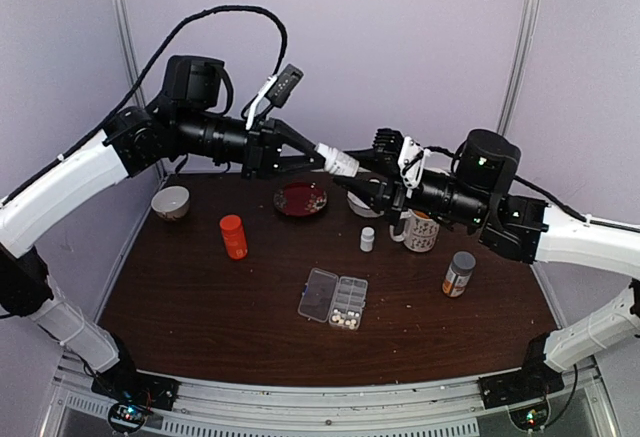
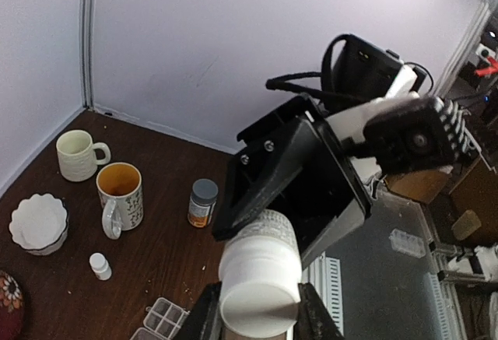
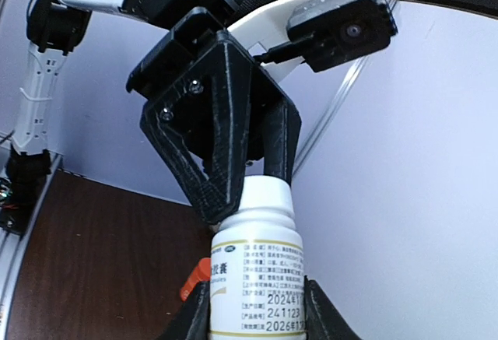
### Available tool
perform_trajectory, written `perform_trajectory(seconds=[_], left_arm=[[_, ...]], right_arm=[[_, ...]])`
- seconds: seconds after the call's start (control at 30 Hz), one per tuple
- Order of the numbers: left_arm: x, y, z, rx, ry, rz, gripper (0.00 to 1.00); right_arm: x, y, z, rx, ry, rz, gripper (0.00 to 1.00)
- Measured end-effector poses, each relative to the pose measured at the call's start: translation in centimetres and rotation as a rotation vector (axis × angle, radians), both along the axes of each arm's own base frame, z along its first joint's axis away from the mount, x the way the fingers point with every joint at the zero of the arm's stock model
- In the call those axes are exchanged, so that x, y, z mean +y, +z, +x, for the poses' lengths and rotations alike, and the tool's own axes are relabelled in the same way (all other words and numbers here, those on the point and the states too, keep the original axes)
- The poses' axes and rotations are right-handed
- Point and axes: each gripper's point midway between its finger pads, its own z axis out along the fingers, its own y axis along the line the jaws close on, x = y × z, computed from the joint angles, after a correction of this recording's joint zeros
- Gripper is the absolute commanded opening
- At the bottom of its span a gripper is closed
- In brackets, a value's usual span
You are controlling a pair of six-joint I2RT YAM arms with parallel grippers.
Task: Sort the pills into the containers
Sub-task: Unscrew the lid of the pill bottle from the pill bottle.
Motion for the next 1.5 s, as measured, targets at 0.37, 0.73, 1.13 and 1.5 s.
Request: perform_trajectory(seconds=[0.37, 0.73, 1.13, 1.5], left_arm=[[-0.9, -0.3, 3.5, 0.572, 0.243, 0.02, 0.0], [-1.9, -0.9, 4.7, 0.91, 0.311, -0.048, 0.05], [-1.9, -1.6, 4.7, 0.965, 0.311, -0.046, 0.04], [-0.1, -2.2, 4.0, 0.967, 0.353, -0.024, 0.04]], right_arm=[[-0.7, -0.7, 4.0, -0.358, -0.343, -0.041, 0.0], [-2.0, -1.3, 4.8, -0.522, -0.482, -0.058, 0.0], [-2.1, -2.0, 4.6, -0.522, -0.483, -0.059, 0.0], [-1.8, -3.1, 3.8, -0.522, -0.449, -0.063, 0.0]])
